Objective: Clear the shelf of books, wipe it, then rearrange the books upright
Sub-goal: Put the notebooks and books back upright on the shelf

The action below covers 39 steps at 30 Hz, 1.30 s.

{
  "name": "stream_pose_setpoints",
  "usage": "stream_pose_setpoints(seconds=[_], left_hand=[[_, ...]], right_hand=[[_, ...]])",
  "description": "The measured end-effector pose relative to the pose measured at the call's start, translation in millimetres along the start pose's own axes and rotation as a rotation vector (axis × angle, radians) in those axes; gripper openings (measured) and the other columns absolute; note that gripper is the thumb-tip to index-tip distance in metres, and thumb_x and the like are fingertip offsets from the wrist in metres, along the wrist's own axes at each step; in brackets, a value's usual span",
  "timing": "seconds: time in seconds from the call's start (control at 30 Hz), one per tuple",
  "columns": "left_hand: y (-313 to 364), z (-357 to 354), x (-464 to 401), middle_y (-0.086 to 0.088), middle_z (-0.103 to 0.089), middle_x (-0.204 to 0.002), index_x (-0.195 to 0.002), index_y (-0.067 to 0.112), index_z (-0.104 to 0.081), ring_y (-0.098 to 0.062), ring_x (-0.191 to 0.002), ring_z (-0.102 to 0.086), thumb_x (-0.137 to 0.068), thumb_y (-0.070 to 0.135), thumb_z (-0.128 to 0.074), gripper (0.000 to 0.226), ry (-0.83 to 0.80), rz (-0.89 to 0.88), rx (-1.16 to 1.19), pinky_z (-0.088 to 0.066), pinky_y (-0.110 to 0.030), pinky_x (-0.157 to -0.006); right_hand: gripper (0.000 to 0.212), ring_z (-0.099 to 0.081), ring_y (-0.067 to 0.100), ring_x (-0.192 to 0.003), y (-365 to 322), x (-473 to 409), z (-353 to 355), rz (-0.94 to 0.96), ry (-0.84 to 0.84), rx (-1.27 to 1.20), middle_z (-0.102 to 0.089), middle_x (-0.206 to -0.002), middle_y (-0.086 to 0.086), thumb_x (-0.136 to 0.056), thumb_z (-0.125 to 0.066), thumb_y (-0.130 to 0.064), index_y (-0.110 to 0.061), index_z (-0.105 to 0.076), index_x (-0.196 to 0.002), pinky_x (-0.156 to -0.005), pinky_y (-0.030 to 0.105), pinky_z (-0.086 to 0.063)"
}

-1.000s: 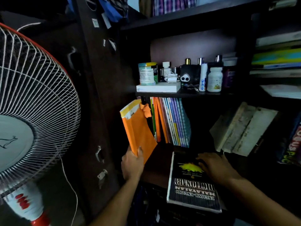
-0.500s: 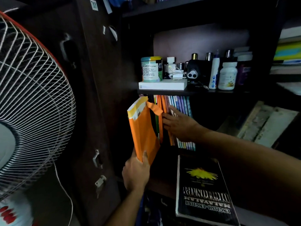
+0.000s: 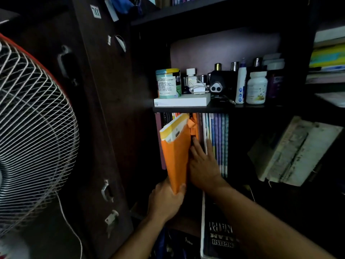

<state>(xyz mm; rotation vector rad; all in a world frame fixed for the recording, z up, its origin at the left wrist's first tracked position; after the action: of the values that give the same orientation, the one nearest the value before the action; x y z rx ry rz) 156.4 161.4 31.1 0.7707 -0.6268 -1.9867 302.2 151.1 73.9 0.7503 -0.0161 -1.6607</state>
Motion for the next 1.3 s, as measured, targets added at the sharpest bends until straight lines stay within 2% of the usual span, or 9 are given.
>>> stream_pose_setpoints(seconds=[0.1,0.17,0.33,0.57,0.67,0.8,0.9,1.0,1.3], left_hand=[[10.0,-14.4,-11.7,0.005,-0.063,-0.093,-0.095,0.033,-0.059,-0.024,-0.093,-0.065,-0.099,0.043,-0.055,0.012,-0.064,-0.065,-0.024,-0.049,-0.032,-0.076],[11.7,-20.3,-25.8,0.0,-0.066,-0.107,-0.111,0.026,-0.064,-0.026,-0.099,-0.065,-0.099,0.044,-0.051,0.024,-0.044,-0.059,-0.043,-0.046,-0.029,-0.077],[-2.3,-37.3,-59.8,-0.009,-0.07,-0.091,-0.095,0.018,-0.065,-0.03,-0.08,-0.069,-0.081,0.063,-0.037,0.055,0.007,0.041,0.001,-0.058,-0.043,-0.074],[21.6,-31.0,-80.2,-0.001,-0.064,-0.116,-0.132,0.035,-0.041,-0.03,-0.104,-0.066,-0.096,0.05,-0.053,0.041,0.179,0.042,-0.012,-0.053,-0.043,-0.088],[24.8,-21.0,-66.5,0.013,-0.058,-0.097,-0.111,0.038,-0.039,-0.019,-0.09,-0.065,-0.086,0.021,-0.068,0.042,0.375,-0.163,0.18,-0.054,-0.039,-0.078],[34.5,-28.7,-65.5,0.006,-0.058,-0.116,-0.128,0.035,-0.042,-0.013,-0.092,-0.063,-0.097,0.019,-0.062,0.041,0.432,-0.366,0.065,-0.052,-0.031,-0.071],[31.1,-32.3,-78.4,0.009,-0.055,-0.123,-0.139,0.035,-0.041,-0.012,-0.095,-0.062,-0.101,0.024,-0.056,0.043,0.364,-0.305,0.072,-0.045,-0.026,-0.071],[29.9,-35.3,-91.6,0.008,-0.056,-0.13,-0.144,0.035,-0.04,-0.013,-0.106,-0.061,-0.101,0.026,-0.056,0.047,0.355,-0.24,0.062,-0.045,-0.026,-0.076],[30.4,-40.4,-103.5,0.009,-0.056,-0.116,-0.133,0.035,-0.051,-0.011,-0.088,-0.062,-0.097,0.029,-0.063,0.038,0.441,-0.285,0.066,-0.045,-0.024,-0.062]], right_hand=[[0.063,-0.005,0.038,-0.154,-7.2,12.1,-23.6,-0.073,0.057,-0.129,-0.045,-0.153,0.015,-0.092,-0.033,-0.042,-0.011,-0.056,-0.141,-0.118,0.07,0.0],[0.065,-0.01,0.036,-0.154,-8.4,18.9,-30.6,-0.103,0.123,-0.189,-0.046,-0.153,0.016,-0.091,-0.03,-0.04,-0.007,-0.054,-0.142,-0.118,0.069,-0.009],[0.053,-0.013,0.031,-0.155,-6.7,18.5,-36.4,-0.149,0.214,-0.27,-0.056,-0.142,0.015,-0.089,-0.03,-0.031,-0.007,-0.063,-0.124,-0.12,0.066,-0.012],[0.032,-0.041,0.027,-0.143,5.0,17.1,-22.5,-0.149,0.394,-0.416,-0.065,-0.122,0.003,-0.085,-0.051,-0.028,-0.017,-0.069,-0.109,-0.116,0.058,-0.021],[0.035,-0.048,0.025,-0.123,35.5,28.2,2.2,-0.35,0.64,-0.587,-0.054,-0.124,0.005,-0.077,-0.062,-0.024,-0.021,-0.062,-0.112,-0.103,0.05,-0.034],[0.047,-0.044,0.03,-0.126,89.0,61.2,-2.0,-0.884,0.906,-0.831,-0.048,-0.131,0.013,-0.078,-0.058,-0.028,-0.015,-0.05,-0.123,-0.107,0.053,-0.031],[0.057,-0.041,0.034,-0.133,99.1,57.8,-45.8,-1.058,0.577,-1.227,-0.042,-0.145,0.011,-0.091,-0.057,-0.046,-0.021,-0.039,-0.139,-0.108,0.055,-0.038],[0.075,-0.044,0.036,-0.136,73.2,45.0,-77.3,-0.912,0.09,-1.303,-0.04,-0.155,0.01,-0.094,-0.032,-0.075,-0.03,-0.024,-0.153,-0.113,0.057,-0.032],[0.071,-0.049,0.029,-0.135,64.4,34.0,-84.2,-0.758,0.044,-1.326,-0.041,-0.157,0.003,-0.097,-0.037,-0.067,-0.036,-0.017,-0.158,-0.109,0.049,-0.043]])
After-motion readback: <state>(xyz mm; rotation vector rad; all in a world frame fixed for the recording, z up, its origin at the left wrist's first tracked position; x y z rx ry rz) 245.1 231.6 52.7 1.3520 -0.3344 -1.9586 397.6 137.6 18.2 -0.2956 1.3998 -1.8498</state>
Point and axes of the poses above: each hand's wrist, its own x-axis away from the middle knuckle, its own z-axis out of the back of the hand, y = z × x, the point moved 6 cm from there along -x, towards the middle knuckle
